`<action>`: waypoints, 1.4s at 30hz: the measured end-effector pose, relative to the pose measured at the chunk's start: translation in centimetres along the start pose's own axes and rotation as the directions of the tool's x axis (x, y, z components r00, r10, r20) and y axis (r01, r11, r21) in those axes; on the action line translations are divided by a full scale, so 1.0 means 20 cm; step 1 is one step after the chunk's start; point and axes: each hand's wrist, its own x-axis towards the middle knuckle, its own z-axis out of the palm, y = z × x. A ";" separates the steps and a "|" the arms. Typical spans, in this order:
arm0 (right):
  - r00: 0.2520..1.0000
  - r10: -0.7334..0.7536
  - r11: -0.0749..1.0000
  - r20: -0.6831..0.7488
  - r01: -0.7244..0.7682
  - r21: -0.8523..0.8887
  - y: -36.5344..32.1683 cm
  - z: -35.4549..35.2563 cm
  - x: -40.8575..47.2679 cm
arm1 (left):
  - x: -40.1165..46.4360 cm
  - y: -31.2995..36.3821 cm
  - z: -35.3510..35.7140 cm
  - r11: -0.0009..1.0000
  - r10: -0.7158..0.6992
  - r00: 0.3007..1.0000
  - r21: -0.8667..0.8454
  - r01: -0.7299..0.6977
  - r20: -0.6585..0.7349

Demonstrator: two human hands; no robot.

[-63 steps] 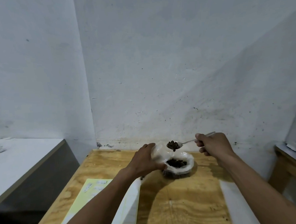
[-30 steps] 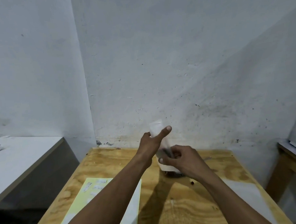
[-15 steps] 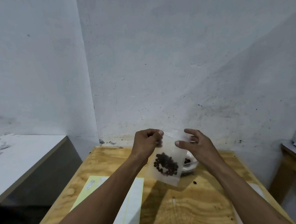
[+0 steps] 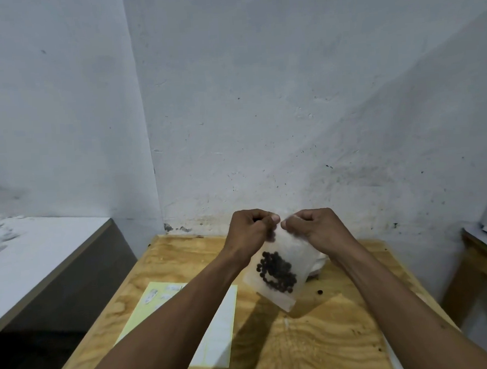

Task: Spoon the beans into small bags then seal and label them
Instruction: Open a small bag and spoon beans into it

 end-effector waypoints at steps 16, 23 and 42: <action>0.986 0.063 0.998 -0.157 -0.060 0.020 0.05 -0.06 0.00 | 0.07 0.04 -0.12 0.999 -0.005 0.990 -0.044 -0.001 -0.143; 0.959 0.174 0.939 0.225 -0.230 0.256 0.08 0.09 -0.05 | 0.06 0.03 -0.21 0.984 -0.125 0.982 -0.148 0.104 -0.140; 0.986 0.070 0.996 -0.150 -0.078 -0.050 0.13 0.26 0.04 | 0.01 -0.14 -0.33 0.965 -0.254 0.967 -0.068 0.252 -0.033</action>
